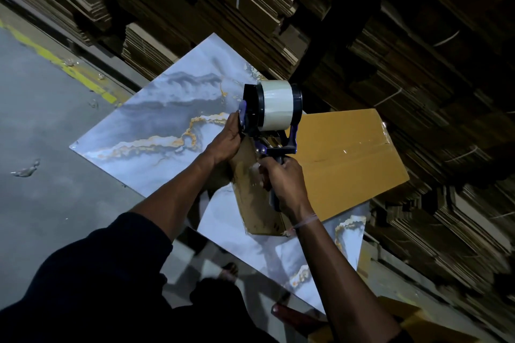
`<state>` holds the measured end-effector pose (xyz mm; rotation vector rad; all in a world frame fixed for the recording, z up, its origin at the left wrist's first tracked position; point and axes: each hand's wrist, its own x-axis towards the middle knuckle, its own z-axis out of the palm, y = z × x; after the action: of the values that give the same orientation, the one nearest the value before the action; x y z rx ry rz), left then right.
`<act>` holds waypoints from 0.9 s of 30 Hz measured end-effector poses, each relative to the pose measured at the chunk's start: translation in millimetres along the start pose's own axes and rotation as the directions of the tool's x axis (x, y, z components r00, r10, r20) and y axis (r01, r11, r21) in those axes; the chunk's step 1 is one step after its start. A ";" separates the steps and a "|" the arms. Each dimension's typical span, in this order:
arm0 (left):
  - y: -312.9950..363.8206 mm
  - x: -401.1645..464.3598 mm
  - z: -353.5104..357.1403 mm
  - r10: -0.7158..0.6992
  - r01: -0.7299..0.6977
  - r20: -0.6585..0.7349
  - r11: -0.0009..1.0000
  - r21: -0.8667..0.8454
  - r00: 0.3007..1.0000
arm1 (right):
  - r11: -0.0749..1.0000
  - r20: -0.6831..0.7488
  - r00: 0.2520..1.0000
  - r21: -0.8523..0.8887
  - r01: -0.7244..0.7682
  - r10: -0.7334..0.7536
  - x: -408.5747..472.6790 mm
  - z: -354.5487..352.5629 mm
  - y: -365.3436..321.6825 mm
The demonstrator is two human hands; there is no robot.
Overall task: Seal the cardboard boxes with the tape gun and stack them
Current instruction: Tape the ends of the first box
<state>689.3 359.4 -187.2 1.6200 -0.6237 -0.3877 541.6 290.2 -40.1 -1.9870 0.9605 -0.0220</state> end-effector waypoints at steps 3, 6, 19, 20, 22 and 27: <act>-4.0 0.8 -0.2 0.041 -0.041 -0.004 0.999 0.012 0.999 | 1.000 0.016 1.000 -0.015 0.011 -0.010 -1.1 -2.3 3.3; -6.2 1.9 2.3 0.054 -0.053 -0.019 0.997 0.049 0.998 | 1.000 0.011 1.000 -0.017 0.007 -0.006 -6.2 -4.7 10.9; 6.5 -7.0 -12.3 0.104 -0.105 0.042 0.994 0.020 0.994 | 1.000 0.024 1.000 0.025 -0.007 0.006 -27.1 -21.1 32.8; 10.5 -7.6 -16.0 0.102 -0.101 0.071 0.995 -0.009 0.992 | 0.999 0.022 1.000 0.031 -0.006 0.005 -27.1 -21.1 33.7; 17.1 -8.8 -22.7 0.069 -0.057 0.120 0.993 -0.103 0.990 | 0.999 0.016 1.000 0.048 -0.005 0.005 -27.7 -20.8 36.0; 26.8 -11.1 -24.4 0.024 0.013 0.116 0.950 -0.311 0.993 | 0.999 -0.006 1.000 0.044 0.001 -0.001 -29.1 -19.1 35.9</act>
<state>690.0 384.0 -158.3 1.2994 -0.6225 -0.5535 492.2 284.5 -45.3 -1.9482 0.9551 -0.0498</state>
